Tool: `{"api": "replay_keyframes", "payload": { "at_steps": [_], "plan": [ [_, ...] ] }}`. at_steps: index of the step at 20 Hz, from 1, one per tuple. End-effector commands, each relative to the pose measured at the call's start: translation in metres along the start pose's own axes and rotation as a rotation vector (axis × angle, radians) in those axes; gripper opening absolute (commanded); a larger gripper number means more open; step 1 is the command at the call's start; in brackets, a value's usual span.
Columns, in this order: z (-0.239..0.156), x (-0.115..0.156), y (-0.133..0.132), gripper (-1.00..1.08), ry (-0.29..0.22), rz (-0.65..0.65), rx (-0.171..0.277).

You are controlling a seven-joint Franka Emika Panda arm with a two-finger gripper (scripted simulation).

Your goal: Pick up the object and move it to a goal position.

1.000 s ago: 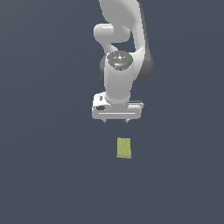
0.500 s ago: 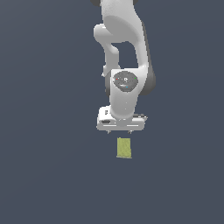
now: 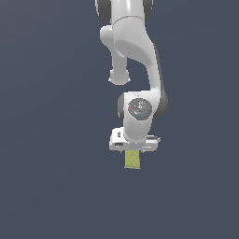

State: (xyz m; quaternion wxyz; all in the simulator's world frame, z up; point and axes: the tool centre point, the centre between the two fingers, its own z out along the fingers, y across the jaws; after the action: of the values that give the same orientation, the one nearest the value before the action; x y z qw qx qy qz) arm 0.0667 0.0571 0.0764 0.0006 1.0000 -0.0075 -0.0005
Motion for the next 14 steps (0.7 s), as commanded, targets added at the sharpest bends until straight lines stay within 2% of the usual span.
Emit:
{"api": "replay_keyframes", "payload": {
  "at_steps": [1,14],
  "plan": [
    [0.008,0.004,-0.003,1.0,0.001,0.003,0.001],
    [0.029,0.005,-0.006,1.0,0.0,0.004,0.001]
  ]
}}
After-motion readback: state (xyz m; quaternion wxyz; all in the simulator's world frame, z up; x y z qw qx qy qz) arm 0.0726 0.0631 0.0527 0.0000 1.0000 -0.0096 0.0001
